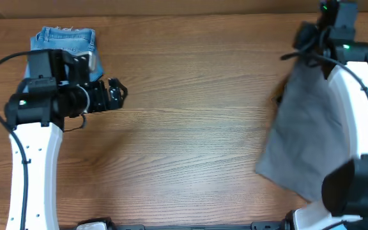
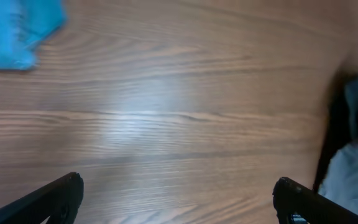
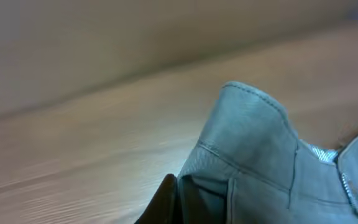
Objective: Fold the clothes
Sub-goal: 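Lift the grey shorts with the right gripper and drag them leftward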
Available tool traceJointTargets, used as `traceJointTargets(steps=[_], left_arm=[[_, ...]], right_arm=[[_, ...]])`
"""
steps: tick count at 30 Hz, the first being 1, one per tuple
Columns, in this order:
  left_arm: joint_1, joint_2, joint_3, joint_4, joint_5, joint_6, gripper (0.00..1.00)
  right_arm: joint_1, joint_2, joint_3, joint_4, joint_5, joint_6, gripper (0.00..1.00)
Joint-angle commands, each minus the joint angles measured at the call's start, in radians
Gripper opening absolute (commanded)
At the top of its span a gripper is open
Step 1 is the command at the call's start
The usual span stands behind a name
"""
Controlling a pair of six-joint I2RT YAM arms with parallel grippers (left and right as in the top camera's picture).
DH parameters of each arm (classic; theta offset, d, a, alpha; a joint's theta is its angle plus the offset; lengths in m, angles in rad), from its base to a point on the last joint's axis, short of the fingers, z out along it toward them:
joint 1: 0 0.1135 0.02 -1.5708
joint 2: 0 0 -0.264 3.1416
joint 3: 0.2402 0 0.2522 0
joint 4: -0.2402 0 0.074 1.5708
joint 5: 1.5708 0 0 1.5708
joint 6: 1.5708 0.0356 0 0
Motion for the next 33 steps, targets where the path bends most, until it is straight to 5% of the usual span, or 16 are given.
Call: traceJointTargets(steps=[1, 7, 8, 9, 10, 11, 13, 19, 23, 33], left_arm=[[0.069, -0.024, 0.126, -0.036, -0.089, -0.051, 1.00], [0.137, -0.052, 0.296, -0.117, -0.200, -0.045, 1.00], [0.141, -0.057, 0.326, -0.128, -0.225, -0.040, 1.00], [0.141, -0.060, 0.352, -0.135, -0.244, -0.029, 1.00], [0.141, -0.064, 0.372, -0.140, -0.254, -0.018, 1.00], [0.141, -0.068, 0.395, -0.145, -0.261, -0.003, 1.00], [0.141, -0.073, 0.423, -0.147, -0.260, 0.020, 1.00], [0.132, -0.064, 0.436, -0.140, -0.243, 0.032, 1.00], [0.093, -0.019, 0.435, -0.140, -0.108, 0.090, 1.00], [-0.232, 0.301, 0.426, -0.129, -0.085, 0.196, 1.00]], right_arm=[[0.218, -0.090, 0.094, -0.015, -0.046, -0.012, 0.04], [0.584, -0.078, 0.098, -0.016, -0.050, -0.011, 0.07], [0.643, -0.073, 0.098, -0.016, -0.049, -0.012, 0.18], [0.696, -0.069, 0.098, -0.018, -0.035, -0.013, 0.54], [0.741, -0.066, 0.098, -0.021, 0.004, -0.020, 0.74], [0.772, -0.066, 0.098, -0.024, 0.054, -0.027, 0.87], [0.815, -0.069, 0.099, -0.027, 0.175, -0.026, 0.95], [0.744, -0.135, 0.100, -0.069, 0.220, 0.062, 0.99], [0.673, -0.232, 0.100, -0.081, 0.179, 0.077, 1.00], [0.586, -0.479, 0.100, -0.144, 0.141, 0.160, 1.00]])
